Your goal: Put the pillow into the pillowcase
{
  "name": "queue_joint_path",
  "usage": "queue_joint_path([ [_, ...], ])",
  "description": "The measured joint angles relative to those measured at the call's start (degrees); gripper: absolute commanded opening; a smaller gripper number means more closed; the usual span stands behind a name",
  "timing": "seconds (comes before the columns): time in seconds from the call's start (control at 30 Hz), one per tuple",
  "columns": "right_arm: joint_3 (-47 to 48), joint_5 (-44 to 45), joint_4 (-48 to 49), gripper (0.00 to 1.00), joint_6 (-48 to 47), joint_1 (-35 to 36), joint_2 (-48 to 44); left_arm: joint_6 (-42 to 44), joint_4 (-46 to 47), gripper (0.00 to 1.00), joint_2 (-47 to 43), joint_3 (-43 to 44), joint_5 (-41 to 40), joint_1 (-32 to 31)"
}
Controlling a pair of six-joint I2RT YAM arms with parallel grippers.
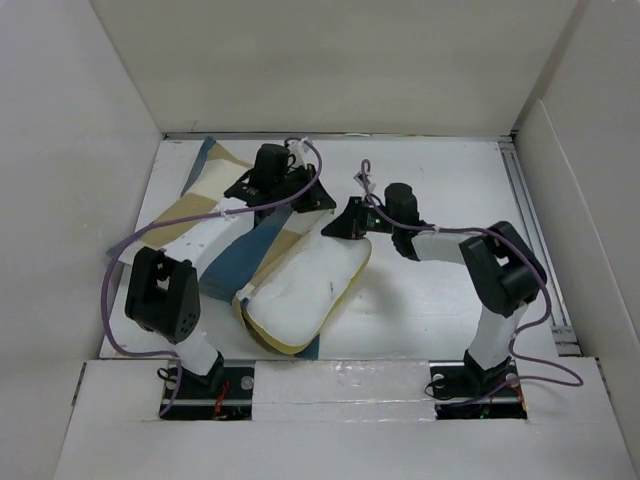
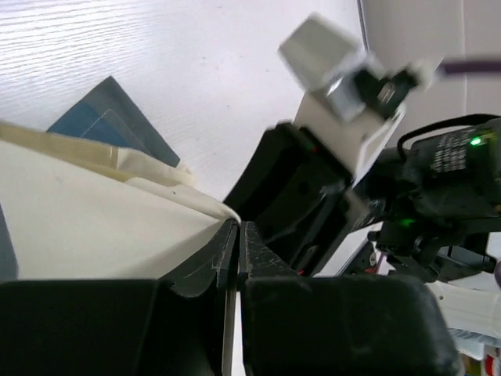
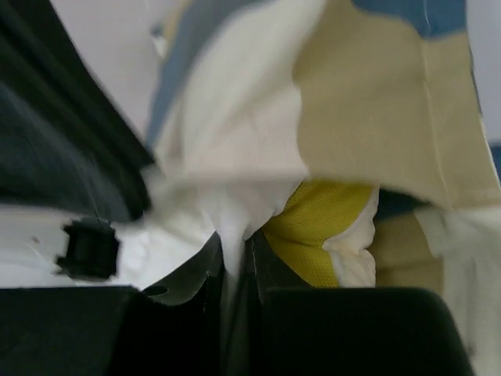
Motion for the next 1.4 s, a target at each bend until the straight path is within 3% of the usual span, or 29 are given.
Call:
queue_joint_path([
  [0.27, -1.05, 11.5, 14.45, 0.0, 14.27, -1.53, -9.97, -1.05, -0.5, 0.0, -12.68, -0.74, -2.58, -11.04],
  [0.43, -2.95, 18.23, 14.71, 0.0, 14.1, -1.44, -16.28, -1.22, -0.61, 0.0, -18.73, -1.16, -3.5, -16.06],
  [0.53, -2.93, 20.5, 13.57, 0.0, 11.82, -0.48, -16.22, -0.17, -4.61, 0.0, -19.93, -1.05, -11.58, -15.96],
  [0.63, -3.48, 22.03, 13.4, 0.0, 10.25, 1.4, -13.88, 1.09, -11.06, 0.43, -19.58, -0.92, -21.42, -15.69],
  [0.8, -3.15, 24.33, 11.98, 0.0, 8.17, 6.78, -6.97, 0.66, -13.4, 1.0, -20.13, -5.27, -28.76, -15.65],
  [0.83, -2.86, 24.65, 11.32, 0.04, 7.8, 7.61, -6.23, 0.24, -13.84, 1.0, -20.24, -6.99, -30.42, -15.82],
  [0.87, -2.19, 25.22, 9.75, 0.17, 7.1, 8.92, -5.35, -0.72, -14.45, 1.0, -20.39, -8.9, -32.76, -16.02],
  [0.9, -1.36, 25.73, 8.17, 0.58, 6.12, 10.25, -4.76, -1.49, -15.28, 1.0, -20.44, -10.64, -34.6, -16.2],
  [0.93, -0.63, 26.38, 6.43, 0.85, 5.09, 11.54, -4.52, -3.02, -15.52, 1.0, -20.76, -12.96, -35.71, -16.28],
  [0.97, -0.44, 26.51, 4.87, 1.0, 4.13, 12.5, -4.44, -4.11, -16.02, 1.0, -21.77, -15.15, -36.48, -16.72],
  [1.17, -5.6, 26.71, 1.73, 1.0, 1.38, 16.0, -10.05, -10.34, -14.84, 1.0, -30.6, -24.24, -36.06, -19.89],
  [1.3, -8.0, 35.65, -4.59, 1.0, -2.29, 16.46, -18.51, -12.87, -9.86, 1.0, -32.39, -25.66, -33.92, -21.46],
  [1.4, -5.57, 40.41, -9.46, 1.0, -4.26, 14.19, -18.32, -13.75, -10.05, 1.0, -32.0, -26.23, -37.81, -20.57],
])
